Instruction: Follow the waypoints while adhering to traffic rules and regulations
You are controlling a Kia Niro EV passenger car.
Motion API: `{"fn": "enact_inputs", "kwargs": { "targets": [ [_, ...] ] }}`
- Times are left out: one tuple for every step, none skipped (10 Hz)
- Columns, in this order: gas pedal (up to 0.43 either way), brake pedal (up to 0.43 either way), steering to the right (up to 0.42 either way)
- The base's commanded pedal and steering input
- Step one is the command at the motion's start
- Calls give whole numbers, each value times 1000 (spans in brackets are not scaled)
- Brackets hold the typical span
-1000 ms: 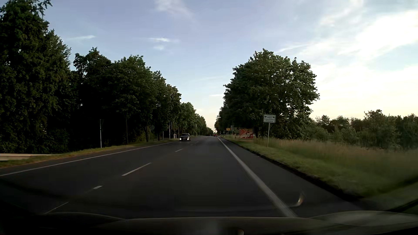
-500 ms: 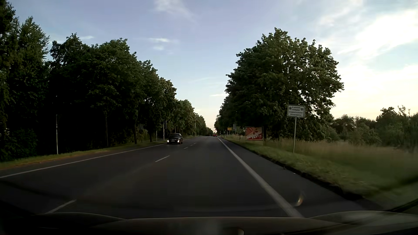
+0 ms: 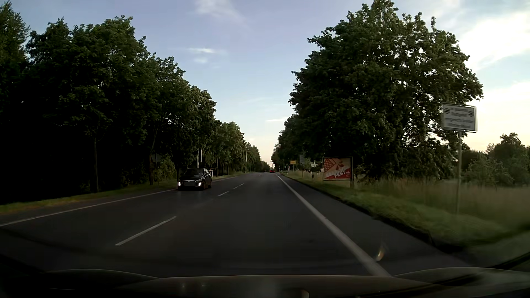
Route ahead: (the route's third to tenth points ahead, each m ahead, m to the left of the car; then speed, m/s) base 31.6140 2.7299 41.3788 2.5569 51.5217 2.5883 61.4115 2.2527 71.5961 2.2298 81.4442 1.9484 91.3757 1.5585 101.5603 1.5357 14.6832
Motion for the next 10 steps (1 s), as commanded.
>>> {"fn": "enact_inputs", "kwargs": {
  "targets": [
    [98,0,1],
    [98,0,2],
    [98,0,1],
    [98,0,1],
    [98,0,1],
    [98,0,2],
    [98,0,1],
    [98,0,1],
    [98,0,1],
    [98,0,1]
  ]
}}
